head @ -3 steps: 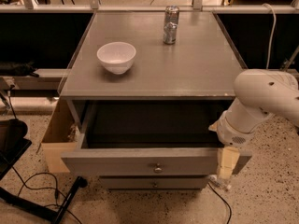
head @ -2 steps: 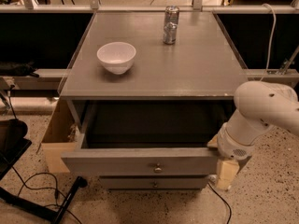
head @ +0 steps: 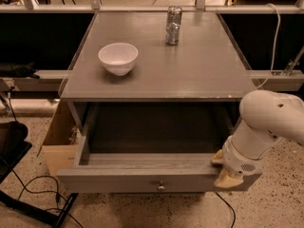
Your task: Open top drawer
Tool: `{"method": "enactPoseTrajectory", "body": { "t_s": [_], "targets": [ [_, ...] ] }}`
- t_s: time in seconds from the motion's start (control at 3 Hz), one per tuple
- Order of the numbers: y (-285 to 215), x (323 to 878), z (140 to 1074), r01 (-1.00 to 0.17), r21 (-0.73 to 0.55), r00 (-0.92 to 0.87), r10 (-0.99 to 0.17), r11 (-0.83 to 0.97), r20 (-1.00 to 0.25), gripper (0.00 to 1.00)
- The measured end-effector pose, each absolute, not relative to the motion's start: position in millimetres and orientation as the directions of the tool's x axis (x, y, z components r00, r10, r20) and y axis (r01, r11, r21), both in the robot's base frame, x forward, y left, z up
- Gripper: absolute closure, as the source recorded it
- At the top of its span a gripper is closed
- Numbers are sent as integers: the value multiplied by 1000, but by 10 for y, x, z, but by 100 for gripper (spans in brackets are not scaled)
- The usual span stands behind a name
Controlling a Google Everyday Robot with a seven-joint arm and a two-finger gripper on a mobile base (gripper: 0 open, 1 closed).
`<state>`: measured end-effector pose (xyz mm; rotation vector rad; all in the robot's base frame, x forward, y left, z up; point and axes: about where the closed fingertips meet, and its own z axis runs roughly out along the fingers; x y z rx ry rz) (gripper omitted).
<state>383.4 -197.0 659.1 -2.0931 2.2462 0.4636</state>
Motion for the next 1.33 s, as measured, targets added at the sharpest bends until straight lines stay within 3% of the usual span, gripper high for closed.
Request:
{"method": "enactPoseTrajectory", "body": {
  "t_s": [0.33,1.33],
  "targets": [
    [-1983,3818,6606,-980,194,-83,-971,39,-224,96],
    [-2114,3456,6655,-966,257,-42,-982,-7,-184,100]
  ]
}}
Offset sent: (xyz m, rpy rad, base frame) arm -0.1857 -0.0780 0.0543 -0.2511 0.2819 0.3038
